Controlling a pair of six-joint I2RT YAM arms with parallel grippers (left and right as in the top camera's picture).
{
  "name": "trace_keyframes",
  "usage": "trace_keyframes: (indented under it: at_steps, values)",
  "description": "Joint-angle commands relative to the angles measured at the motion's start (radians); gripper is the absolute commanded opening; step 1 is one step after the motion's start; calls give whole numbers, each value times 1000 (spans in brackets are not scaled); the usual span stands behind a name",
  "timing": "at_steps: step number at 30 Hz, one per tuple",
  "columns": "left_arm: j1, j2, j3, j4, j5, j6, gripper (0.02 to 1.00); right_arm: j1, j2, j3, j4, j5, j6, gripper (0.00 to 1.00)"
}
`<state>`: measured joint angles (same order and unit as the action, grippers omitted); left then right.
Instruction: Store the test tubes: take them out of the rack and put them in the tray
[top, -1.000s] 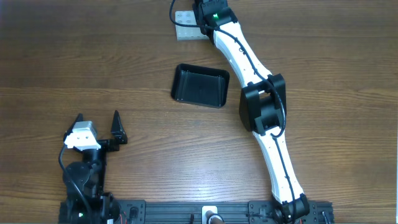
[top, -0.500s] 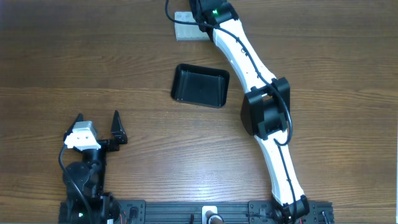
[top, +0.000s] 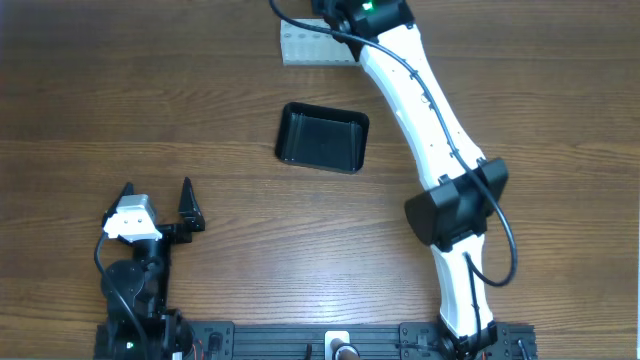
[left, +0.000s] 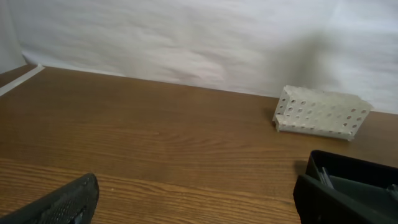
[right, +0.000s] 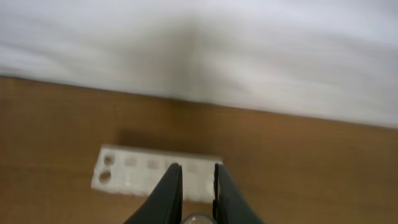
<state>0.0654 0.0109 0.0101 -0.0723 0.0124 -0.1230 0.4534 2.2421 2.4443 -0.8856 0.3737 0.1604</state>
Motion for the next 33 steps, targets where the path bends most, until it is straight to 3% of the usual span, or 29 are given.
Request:
trace_keyframes:
  at_steps: [1,9,17,26,33]
  values:
    - [-5,-5,-4,-5,14,14,998,16,-53,10,-145,-61,155,16]
    - [-5,-5,-4,-5,14,14,998,44,-40,9,-423,-101,313,12]
    - [-5,-5,-4,-5,14,14,996,46,4,8,-586,-190,393,9]
    - [-5,-5,-4,-5,14,14,996,37,112,8,-629,-297,393,12]
    - [-5,-5,-4,-5,14,14,996,11,164,8,-619,-301,393,12]
